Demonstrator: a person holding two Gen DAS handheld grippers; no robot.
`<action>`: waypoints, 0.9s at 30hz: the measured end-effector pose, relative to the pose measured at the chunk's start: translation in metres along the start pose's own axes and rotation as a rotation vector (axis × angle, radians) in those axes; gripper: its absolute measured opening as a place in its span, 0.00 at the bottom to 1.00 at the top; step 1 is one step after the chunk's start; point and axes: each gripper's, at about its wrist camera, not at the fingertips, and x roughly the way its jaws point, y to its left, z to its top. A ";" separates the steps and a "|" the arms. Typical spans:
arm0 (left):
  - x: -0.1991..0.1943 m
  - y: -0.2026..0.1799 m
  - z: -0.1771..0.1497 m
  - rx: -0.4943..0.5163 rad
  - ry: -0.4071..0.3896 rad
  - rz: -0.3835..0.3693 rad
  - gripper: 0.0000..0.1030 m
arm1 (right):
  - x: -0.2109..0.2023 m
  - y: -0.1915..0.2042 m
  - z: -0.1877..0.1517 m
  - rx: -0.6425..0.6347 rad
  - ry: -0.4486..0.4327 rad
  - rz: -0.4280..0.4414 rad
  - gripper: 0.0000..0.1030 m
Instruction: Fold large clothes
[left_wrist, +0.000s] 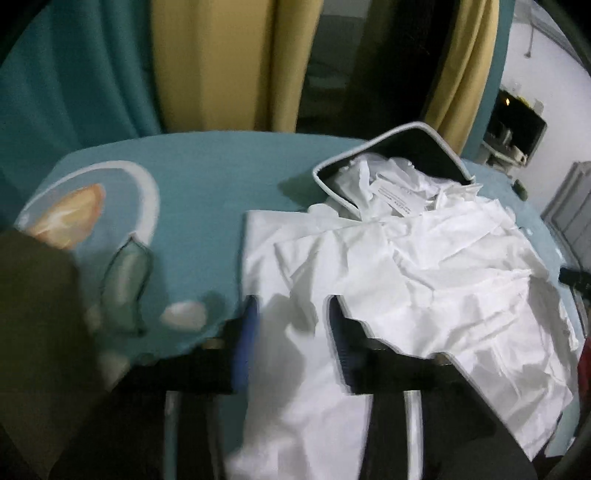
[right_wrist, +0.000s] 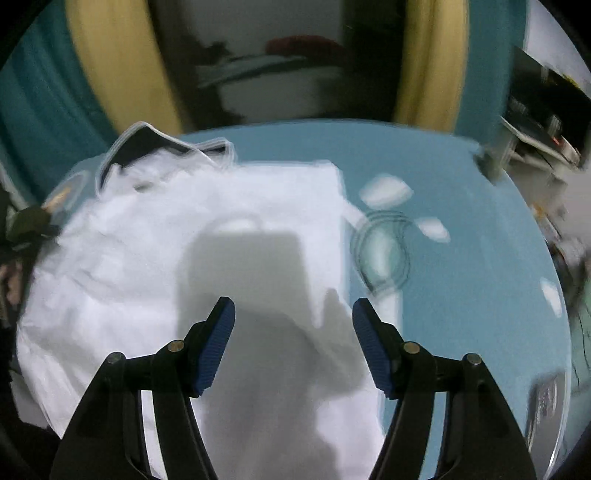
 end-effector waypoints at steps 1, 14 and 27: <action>-0.011 0.001 -0.007 -0.012 -0.009 -0.010 0.48 | -0.003 -0.006 -0.009 0.015 0.002 -0.001 0.64; -0.061 0.013 -0.126 -0.092 0.083 0.055 0.49 | -0.052 -0.029 -0.119 0.079 0.018 -0.047 0.49; -0.090 0.009 -0.156 -0.004 0.090 0.098 0.12 | -0.075 -0.022 -0.142 0.025 -0.028 -0.142 0.02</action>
